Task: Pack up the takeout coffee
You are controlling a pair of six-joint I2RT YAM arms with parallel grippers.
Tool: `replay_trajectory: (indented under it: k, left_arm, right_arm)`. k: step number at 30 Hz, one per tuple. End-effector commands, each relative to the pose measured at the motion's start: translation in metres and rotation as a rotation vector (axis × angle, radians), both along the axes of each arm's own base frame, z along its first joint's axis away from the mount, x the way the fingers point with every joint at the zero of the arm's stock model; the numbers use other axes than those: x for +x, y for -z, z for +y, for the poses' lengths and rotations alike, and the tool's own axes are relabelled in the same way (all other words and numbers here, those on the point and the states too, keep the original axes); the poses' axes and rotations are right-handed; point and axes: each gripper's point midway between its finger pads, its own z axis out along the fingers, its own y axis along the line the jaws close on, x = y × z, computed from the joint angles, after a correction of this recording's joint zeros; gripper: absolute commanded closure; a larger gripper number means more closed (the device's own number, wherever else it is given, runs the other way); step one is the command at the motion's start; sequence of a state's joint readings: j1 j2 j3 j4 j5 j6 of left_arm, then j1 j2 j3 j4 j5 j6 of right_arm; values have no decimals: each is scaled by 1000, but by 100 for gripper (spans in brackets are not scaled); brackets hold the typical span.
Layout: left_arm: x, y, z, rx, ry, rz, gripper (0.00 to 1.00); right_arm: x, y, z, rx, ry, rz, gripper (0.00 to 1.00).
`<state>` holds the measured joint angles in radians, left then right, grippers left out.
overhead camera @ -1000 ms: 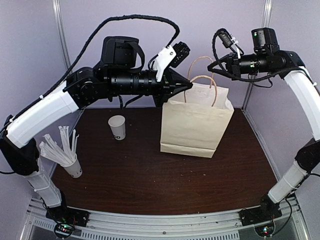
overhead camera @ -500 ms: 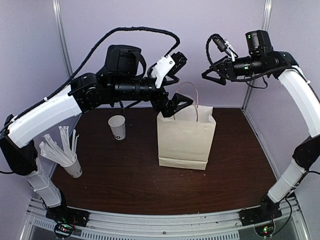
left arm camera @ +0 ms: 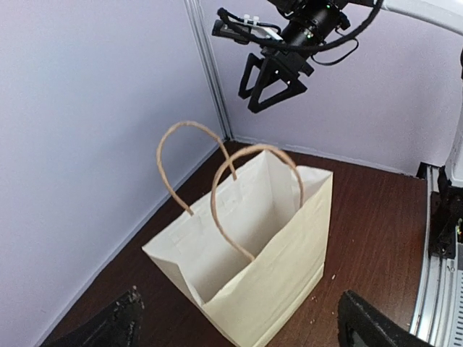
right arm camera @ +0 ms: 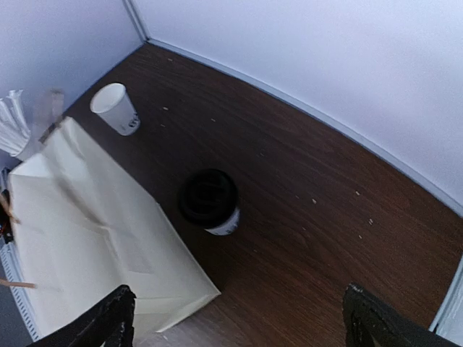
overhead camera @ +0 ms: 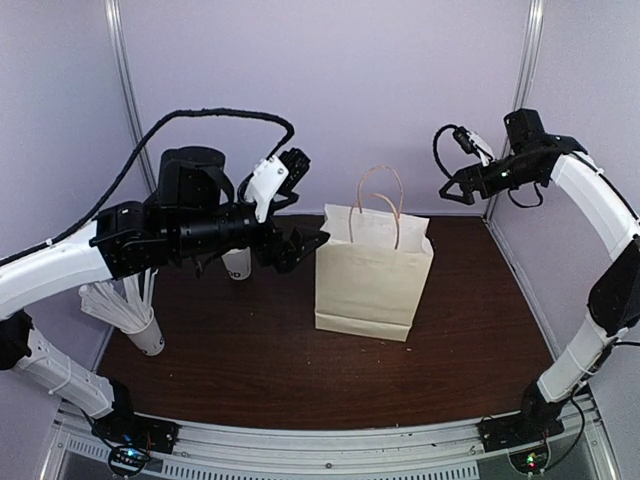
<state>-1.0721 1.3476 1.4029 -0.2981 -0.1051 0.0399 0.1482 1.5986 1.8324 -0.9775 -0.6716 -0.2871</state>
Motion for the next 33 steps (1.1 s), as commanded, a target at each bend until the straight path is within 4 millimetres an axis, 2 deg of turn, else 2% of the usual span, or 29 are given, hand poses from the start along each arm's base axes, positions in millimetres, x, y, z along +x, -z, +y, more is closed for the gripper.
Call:
replay_trajectory:
  k: [1, 3, 6, 8, 10, 12, 16, 20, 23, 26, 29, 33]
  left_arm:
    - [10, 55, 12, 11, -110, 125, 8]
    - [9, 84, 14, 32, -138, 197, 9]
    - [10, 122, 16, 21, -198, 301, 13]
    - [15, 143, 25, -13, -290, 372, 19]
    - [23, 161, 42, -85, -426, 444, 19]
    - [23, 173, 51, -140, -472, 471, 20]
    - [25, 176, 63, -170, -519, 471, 20]
    - [25, 172, 74, -185, -553, 454, 20]
    - [25, 176, 78, -219, -569, 466, 20]
    - [21, 180, 62, -233, -503, 510, 20]
    - [15, 172, 39, -287, -430, 527, 21]
    - [9, 174, 10, -292, -358, 587, 21]
  right_arm:
    - [38, 64, -46, -138, 129, 21, 3]
    - [44, 98, -47, -167, 112, 66, 7]
    - [49, 132, -40, -159, 73, 124, 12]
    - [53, 148, -35, -145, 56, 146, 15]
    - [52, 155, -29, -135, 38, 157, 17]
    - [50, 161, -21, -131, 11, 163, 19]
    - [33, 171, 0, -120, -66, 195, 22]
    - [-3, 183, 28, -86, -179, 264, 23]
    - [-31, 189, 41, -59, -240, 321, 24]
    - [-52, 193, 47, -16, -267, 391, 25]
    - [-67, 191, 49, 20, -285, 451, 25]
    - [-67, 191, 47, 7, -278, 449, 25]
